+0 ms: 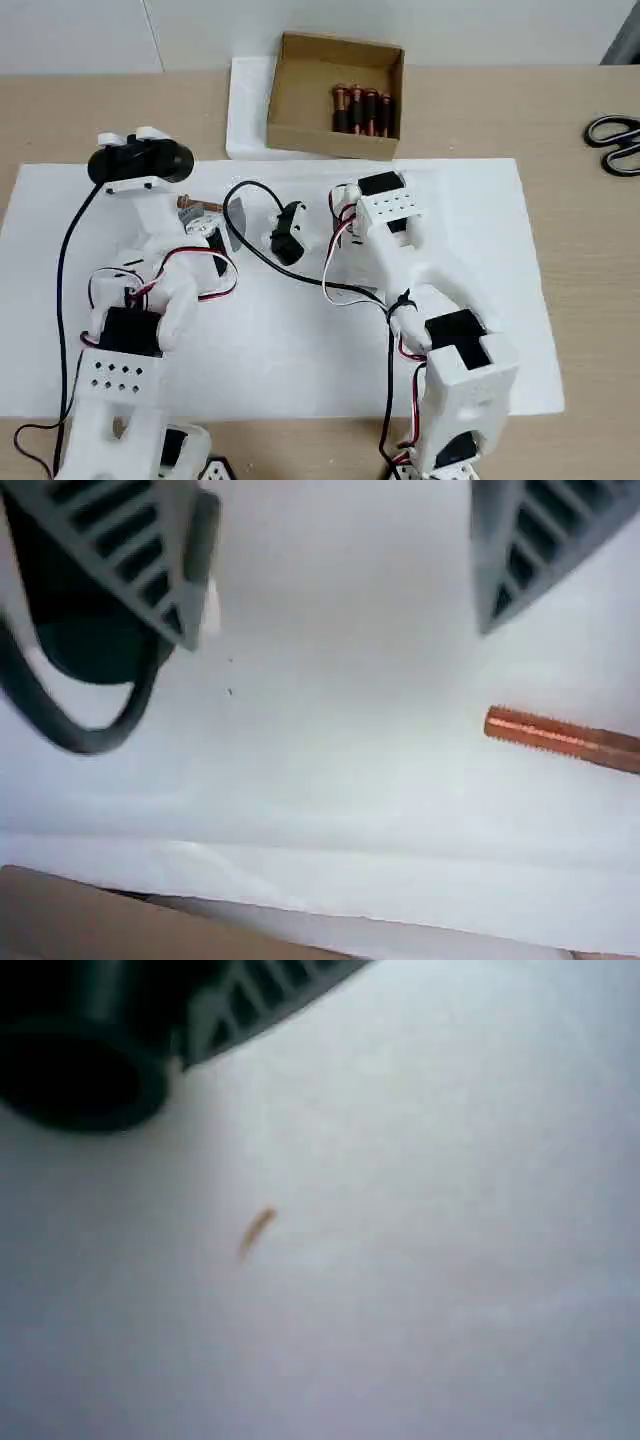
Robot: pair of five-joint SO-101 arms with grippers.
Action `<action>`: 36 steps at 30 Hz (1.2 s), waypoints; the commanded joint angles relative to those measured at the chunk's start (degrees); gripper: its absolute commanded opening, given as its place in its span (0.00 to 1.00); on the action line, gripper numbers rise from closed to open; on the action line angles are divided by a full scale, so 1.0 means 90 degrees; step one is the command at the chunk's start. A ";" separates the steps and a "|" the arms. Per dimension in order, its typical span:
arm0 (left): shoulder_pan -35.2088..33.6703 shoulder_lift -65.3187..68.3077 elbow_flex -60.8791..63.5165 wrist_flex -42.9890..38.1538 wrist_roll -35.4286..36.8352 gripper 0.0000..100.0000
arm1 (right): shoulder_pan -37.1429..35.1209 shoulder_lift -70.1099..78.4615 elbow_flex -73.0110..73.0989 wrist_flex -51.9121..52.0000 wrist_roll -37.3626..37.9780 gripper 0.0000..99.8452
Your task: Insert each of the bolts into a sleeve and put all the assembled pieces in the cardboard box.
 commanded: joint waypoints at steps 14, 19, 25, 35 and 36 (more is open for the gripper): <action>0.0000 -0.0176 -0.0073 0.0000 -0.0029 0.17 | 0.0015 -0.1294 -0.0283 0.0142 -0.1035 0.01; -0.0020 -0.0176 -0.0083 -0.0010 -0.0020 0.17 | -0.0112 -0.1929 -0.0283 0.0532 -0.1592 0.01; -0.0039 -0.0147 -0.0200 -0.0713 0.0625 0.11 | -0.0112 -0.2740 -0.0244 0.0650 -0.2471 0.01; -0.0049 0.0537 0.0366 -0.2891 0.0733 0.06 | -0.0112 -0.3179 -0.0195 0.1177 -0.3184 0.01; -0.0049 0.0791 0.0298 -0.3009 0.0733 0.07 | -0.0112 -0.3189 -0.0186 0.1197 -0.3263 0.01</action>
